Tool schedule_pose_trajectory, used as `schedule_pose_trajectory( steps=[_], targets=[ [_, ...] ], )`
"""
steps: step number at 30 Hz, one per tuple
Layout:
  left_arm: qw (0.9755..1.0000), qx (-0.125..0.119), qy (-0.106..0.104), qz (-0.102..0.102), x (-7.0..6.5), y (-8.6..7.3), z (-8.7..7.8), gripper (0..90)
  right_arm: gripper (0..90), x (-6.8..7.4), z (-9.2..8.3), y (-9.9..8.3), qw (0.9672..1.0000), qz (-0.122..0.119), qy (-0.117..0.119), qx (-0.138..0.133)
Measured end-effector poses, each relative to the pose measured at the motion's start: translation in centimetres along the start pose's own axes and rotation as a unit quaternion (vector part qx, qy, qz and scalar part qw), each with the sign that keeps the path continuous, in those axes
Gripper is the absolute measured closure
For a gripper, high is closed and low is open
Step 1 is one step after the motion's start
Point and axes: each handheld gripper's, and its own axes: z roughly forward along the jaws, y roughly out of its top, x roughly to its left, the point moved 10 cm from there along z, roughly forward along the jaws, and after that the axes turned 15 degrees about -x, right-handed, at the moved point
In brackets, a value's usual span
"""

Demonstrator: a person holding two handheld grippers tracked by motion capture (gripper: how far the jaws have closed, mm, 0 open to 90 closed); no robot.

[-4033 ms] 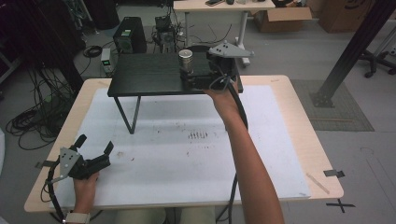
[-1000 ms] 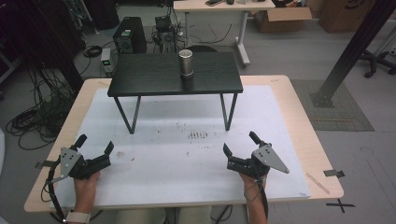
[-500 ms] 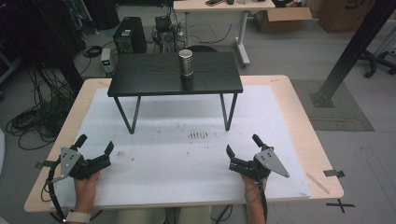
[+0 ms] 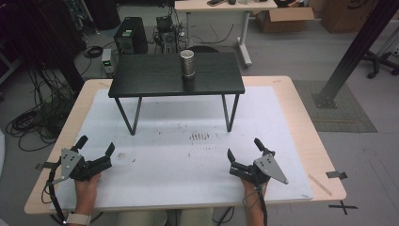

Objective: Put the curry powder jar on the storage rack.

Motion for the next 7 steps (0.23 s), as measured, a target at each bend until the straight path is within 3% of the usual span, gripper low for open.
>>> schedule_pose_trajectory(
  steps=[7],
  targets=[
    [1.0000, 0.000, 0.000, 0.000, -0.01, -0.01, 0.02, 0.4, 0.0, 0.03, -0.05, 0.04, 1.0000, -0.001, 0.001, -0.003]
  ],
)
